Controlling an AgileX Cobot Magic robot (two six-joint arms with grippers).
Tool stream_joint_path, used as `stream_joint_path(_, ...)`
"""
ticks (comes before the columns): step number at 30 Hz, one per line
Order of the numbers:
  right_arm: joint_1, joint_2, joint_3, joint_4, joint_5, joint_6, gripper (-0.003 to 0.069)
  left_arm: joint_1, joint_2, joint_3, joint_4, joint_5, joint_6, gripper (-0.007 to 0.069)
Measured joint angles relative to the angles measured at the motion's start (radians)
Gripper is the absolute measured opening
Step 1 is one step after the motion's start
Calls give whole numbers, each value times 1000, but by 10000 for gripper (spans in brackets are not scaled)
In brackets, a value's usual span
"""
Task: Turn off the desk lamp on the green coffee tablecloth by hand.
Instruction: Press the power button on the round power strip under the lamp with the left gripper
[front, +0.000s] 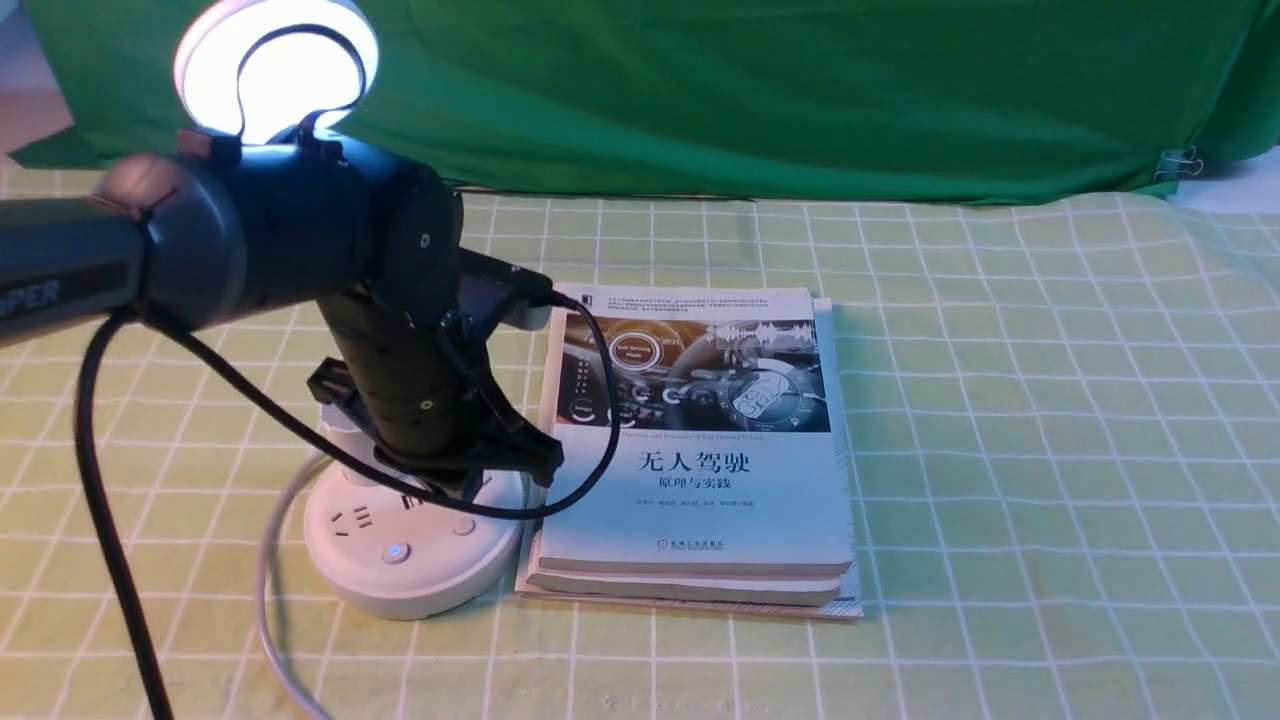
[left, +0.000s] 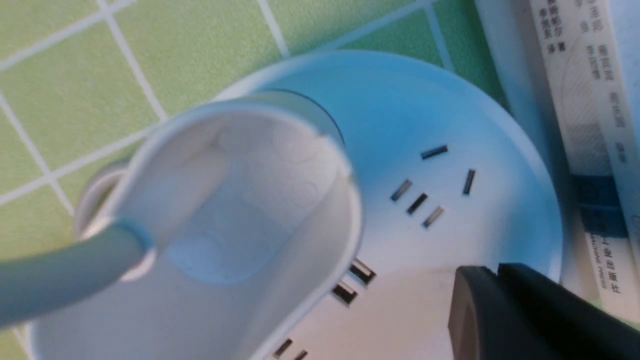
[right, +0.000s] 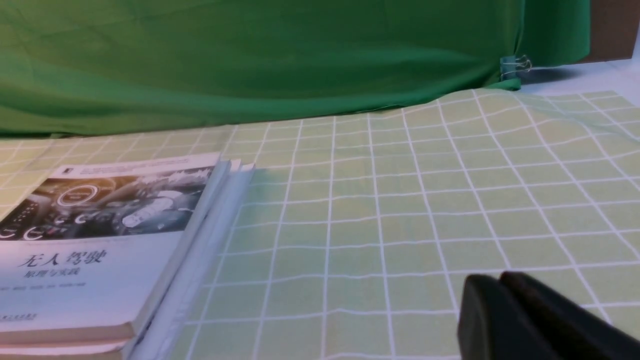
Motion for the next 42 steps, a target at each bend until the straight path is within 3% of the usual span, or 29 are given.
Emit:
stream_joint_path(16,0,0,0,0,0,0,29,0,57,17,-8,-3,-3,19)
stream_joint_path(29,0,0,0,0,-1,0,29,0,-52,32,-6,-12,-3,19)
stream_joint_path(42,0,0,0,0,-1,0,29,0,37,35,-18,-31,-3,19)
